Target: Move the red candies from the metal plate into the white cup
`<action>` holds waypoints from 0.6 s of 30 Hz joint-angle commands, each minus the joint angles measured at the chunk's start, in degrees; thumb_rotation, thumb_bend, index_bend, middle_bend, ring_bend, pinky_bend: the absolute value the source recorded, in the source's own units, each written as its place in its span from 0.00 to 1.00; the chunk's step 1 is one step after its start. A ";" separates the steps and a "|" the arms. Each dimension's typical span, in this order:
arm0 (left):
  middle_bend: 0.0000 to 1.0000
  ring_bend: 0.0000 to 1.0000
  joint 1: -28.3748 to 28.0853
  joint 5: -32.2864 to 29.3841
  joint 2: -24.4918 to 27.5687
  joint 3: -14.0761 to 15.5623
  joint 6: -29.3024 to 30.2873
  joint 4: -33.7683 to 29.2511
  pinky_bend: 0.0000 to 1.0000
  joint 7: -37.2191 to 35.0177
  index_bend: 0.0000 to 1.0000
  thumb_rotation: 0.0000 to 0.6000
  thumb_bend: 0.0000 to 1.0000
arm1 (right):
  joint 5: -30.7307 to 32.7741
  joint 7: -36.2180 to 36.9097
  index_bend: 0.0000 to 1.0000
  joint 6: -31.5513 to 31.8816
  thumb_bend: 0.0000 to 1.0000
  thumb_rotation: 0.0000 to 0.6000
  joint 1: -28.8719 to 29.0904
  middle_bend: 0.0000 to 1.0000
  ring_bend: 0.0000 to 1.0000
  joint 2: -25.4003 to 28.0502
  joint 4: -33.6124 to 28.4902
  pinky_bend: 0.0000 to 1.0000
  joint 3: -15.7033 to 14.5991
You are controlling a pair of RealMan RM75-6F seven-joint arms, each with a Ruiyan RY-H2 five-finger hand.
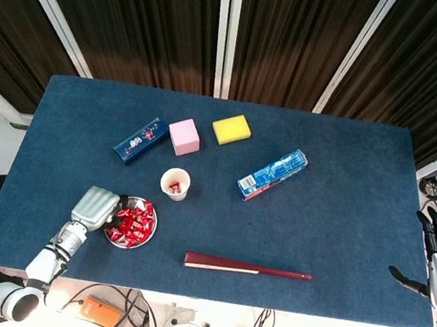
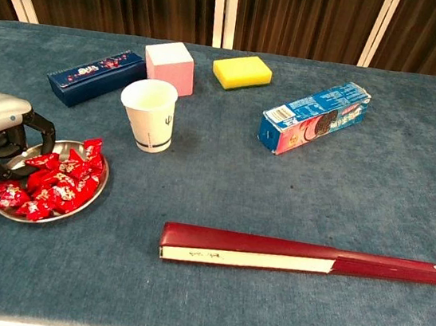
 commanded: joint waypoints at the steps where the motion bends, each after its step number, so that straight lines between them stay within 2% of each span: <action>1: 0.92 0.84 0.15 0.73 0.50 -0.26 0.67 -0.80 0.72 -0.99 0.55 1.00 0.41 | -0.08 0.01 0.00 0.13 0.12 1.00 -0.03 0.00 0.00 0.00 -0.03 0.00 0.01; 5: 0.92 0.84 0.32 2.64 2.27 -1.39 2.94 -3.82 0.72 -2.68 0.55 1.00 0.41 | -0.20 -0.15 0.00 0.43 0.12 1.00 -0.16 0.00 0.00 0.05 -0.12 0.00 0.00; 11: 0.93 0.84 -1.77 4.55 4.55 -5.80 4.33 -8.66 0.72 -5.80 0.55 1.00 0.41 | -0.26 -0.36 0.00 1.00 0.12 1.00 -0.54 0.00 0.00 0.12 -0.36 0.00 -0.06; 18: 0.93 0.85 -8.10 0.66 2.65 -11.26 -1.48 -9.17 0.72 -6.15 0.55 1.00 0.41 | -0.27 -0.66 0.00 1.49 0.12 1.00 -1.01 0.00 0.00 0.36 -0.66 0.00 -0.20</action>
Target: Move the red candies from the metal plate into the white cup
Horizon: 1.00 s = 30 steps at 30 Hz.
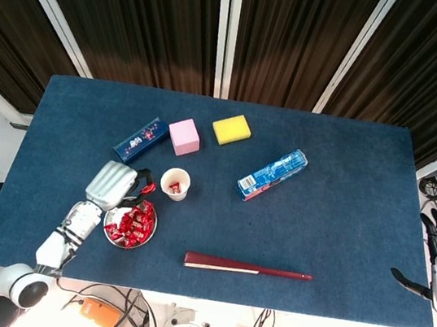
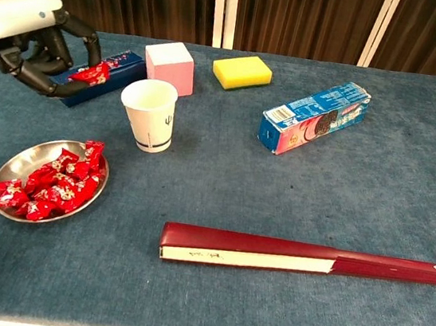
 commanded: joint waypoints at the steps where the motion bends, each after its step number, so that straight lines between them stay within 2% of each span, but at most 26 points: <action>1: 0.93 0.85 -3.93 -3.51 -1.79 -2.93 -3.83 0.90 0.72 0.84 0.55 1.00 0.41 | -0.01 0.00 0.00 0.21 0.12 1.00 -0.16 0.00 0.00 0.11 -0.04 0.00 -0.03; 8: 0.93 0.85 -8.49 -11.14 -4.29 -4.71 -7.03 3.29 0.72 7.18 0.53 1.00 0.39 | 0.56 0.54 0.00 0.27 0.12 1.00 -0.56 0.00 0.00 0.14 0.39 0.00 -0.01; 11: 0.93 0.84 -9.42 -13.96 -4.44 -4.61 -7.06 2.98 0.72 9.64 0.47 1.00 0.33 | 0.76 0.86 0.00 0.11 0.12 1.00 -0.60 0.00 0.00 0.01 0.79 0.00 -0.01; 15: 0.93 0.84 -9.50 -14.71 -4.44 -4.16 -5.96 2.14 0.72 9.86 0.37 1.00 0.25 | 0.97 1.14 0.00 -0.19 0.12 1.00 -0.52 0.00 0.00 -0.13 1.13 0.00 0.07; 20: 0.93 0.84 -7.58 -12.99 -3.53 -3.14 -2.04 0.48 0.72 8.17 0.26 0.98 0.17 | 0.76 1.30 0.00 -0.16 0.12 1.00 -0.38 0.00 0.00 -0.08 1.18 0.00 0.21; 24: 0.93 0.84 -4.23 -9.26 -0.77 -1.03 2.37 -2.12 0.72 5.94 0.25 0.98 0.17 | 0.52 1.27 0.00 0.11 0.12 1.00 -0.24 0.00 0.00 0.13 1.09 0.00 0.49; 30: 0.93 0.84 2.12 -2.51 4.14 4.55 8.27 -4.49 0.72 1.72 0.31 0.96 0.21 | -0.18 0.95 0.00 0.43 0.12 1.00 0.04 0.00 0.00 0.39 0.61 0.00 0.68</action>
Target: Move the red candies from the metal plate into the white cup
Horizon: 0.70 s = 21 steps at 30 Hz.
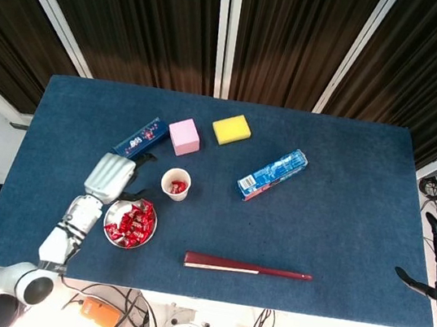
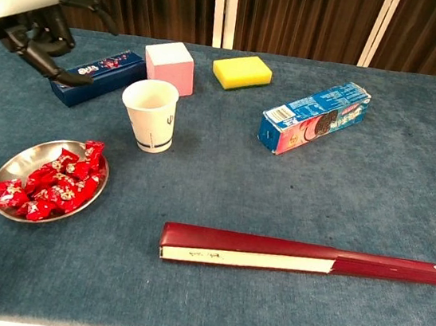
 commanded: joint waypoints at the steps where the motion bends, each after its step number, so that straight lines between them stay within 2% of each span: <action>1: 0.93 0.84 3.85 4.13 2.98 4.41 2.80 -1.16 0.72 -2.37 0.32 0.96 0.21 | -0.23 -0.16 0.00 0.13 0.12 1.00 0.10 0.00 0.00 0.05 -0.23 0.00 0.07; 6: 0.93 0.84 6.17 7.91 3.21 9.33 2.26 0.30 0.72 -2.73 0.36 0.96 0.22 | -0.76 -0.55 0.00 -0.14 0.12 1.00 0.41 0.00 0.00 -0.21 -0.56 0.00 -0.09; 10: 0.93 0.84 6.67 9.79 1.63 11.11 1.22 1.96 0.72 -2.09 0.38 0.96 0.23 | -1.15 -0.80 0.00 -0.33 0.12 1.00 0.59 0.00 0.00 -0.32 -0.77 0.00 -0.27; 21: 0.93 0.84 6.22 9.63 -2.76 11.76 -2.97 5.24 0.72 0.62 0.40 0.96 0.23 | -0.94 -1.09 0.00 -0.56 0.12 1.00 0.61 0.00 0.00 -0.18 -1.12 0.00 -0.37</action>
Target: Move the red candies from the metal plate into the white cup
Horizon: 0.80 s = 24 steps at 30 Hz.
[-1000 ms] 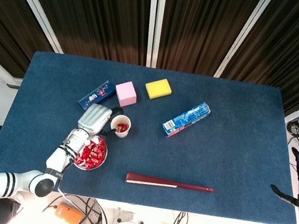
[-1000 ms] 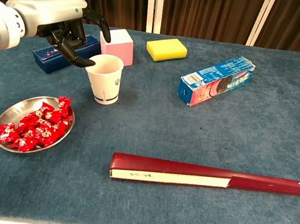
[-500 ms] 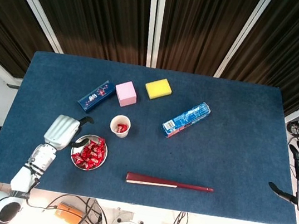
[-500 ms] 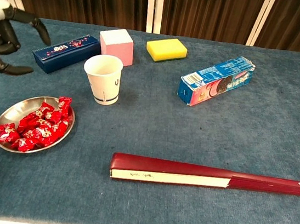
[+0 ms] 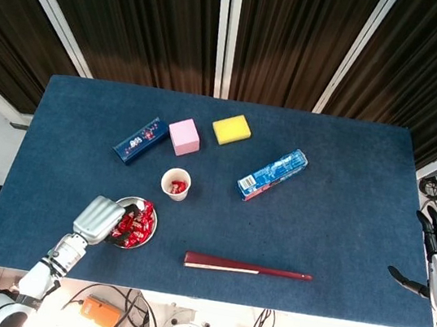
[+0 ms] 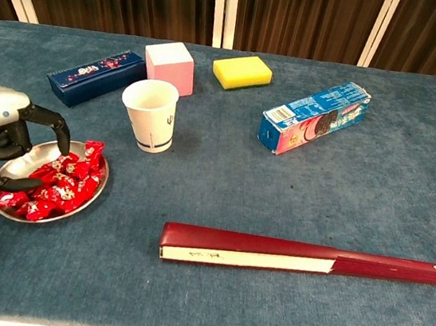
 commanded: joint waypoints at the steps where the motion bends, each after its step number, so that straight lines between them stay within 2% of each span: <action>1: 0.93 0.84 -0.40 -0.22 -0.84 -0.24 -1.14 0.84 0.72 0.06 0.40 0.96 0.23 | 0.08 -0.03 0.00 -0.03 0.12 1.00 0.00 0.00 0.00 -0.04 -0.01 0.00 0.00; 17: 0.93 0.84 -1.55 -2.17 -2.52 -1.57 -4.60 2.95 0.72 1.96 0.41 0.95 0.26 | 0.56 -0.17 0.00 -0.26 0.12 1.00 -0.06 0.00 0.00 -0.13 0.01 0.00 -0.04; 24: 0.93 0.84 -1.76 -2.75 -2.73 -1.73 -5.51 3.46 0.72 2.21 0.47 0.95 0.30 | 0.77 -0.31 0.00 -0.43 0.12 1.00 -0.05 0.00 0.00 -0.13 -0.07 0.00 -0.04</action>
